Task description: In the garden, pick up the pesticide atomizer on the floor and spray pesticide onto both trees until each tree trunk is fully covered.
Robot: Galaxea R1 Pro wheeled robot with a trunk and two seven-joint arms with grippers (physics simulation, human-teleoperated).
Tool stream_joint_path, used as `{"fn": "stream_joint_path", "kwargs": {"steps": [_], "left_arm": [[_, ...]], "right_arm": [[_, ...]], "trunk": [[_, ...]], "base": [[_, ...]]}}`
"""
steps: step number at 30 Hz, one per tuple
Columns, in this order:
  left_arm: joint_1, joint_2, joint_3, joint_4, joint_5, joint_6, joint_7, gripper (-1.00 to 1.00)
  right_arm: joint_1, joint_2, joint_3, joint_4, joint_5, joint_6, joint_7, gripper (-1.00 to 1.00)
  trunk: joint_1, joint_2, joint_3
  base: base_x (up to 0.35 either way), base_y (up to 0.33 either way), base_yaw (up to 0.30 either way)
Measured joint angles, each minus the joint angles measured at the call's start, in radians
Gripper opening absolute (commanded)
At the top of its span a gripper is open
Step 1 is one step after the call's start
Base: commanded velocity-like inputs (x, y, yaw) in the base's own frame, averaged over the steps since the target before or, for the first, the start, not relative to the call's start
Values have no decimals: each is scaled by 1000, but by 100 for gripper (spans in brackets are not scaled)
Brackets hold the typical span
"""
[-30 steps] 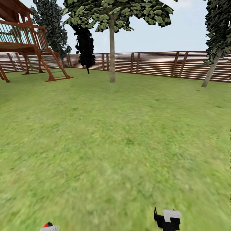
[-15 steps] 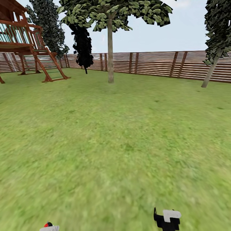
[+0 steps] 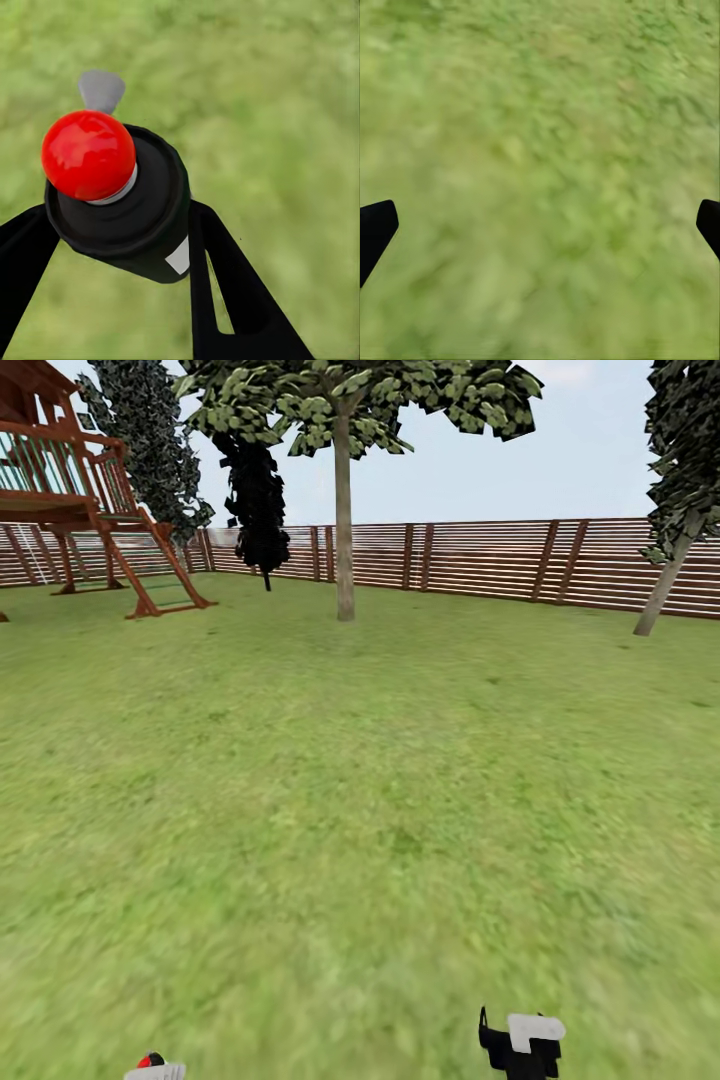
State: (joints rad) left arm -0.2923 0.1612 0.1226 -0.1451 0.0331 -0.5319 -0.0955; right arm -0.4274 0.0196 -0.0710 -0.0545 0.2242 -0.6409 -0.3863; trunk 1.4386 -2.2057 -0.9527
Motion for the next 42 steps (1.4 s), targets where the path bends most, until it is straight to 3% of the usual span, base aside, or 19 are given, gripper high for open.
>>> {"fn": "stream_joint_path", "kwargs": {"steps": [42], "left_arm": [[0,0,0,0,0,0,0,-100]], "right_arm": [[0,0,0,0,0,0,0,100]], "trunk": [[0,0,0]], "base": [[338,0,0]]}}
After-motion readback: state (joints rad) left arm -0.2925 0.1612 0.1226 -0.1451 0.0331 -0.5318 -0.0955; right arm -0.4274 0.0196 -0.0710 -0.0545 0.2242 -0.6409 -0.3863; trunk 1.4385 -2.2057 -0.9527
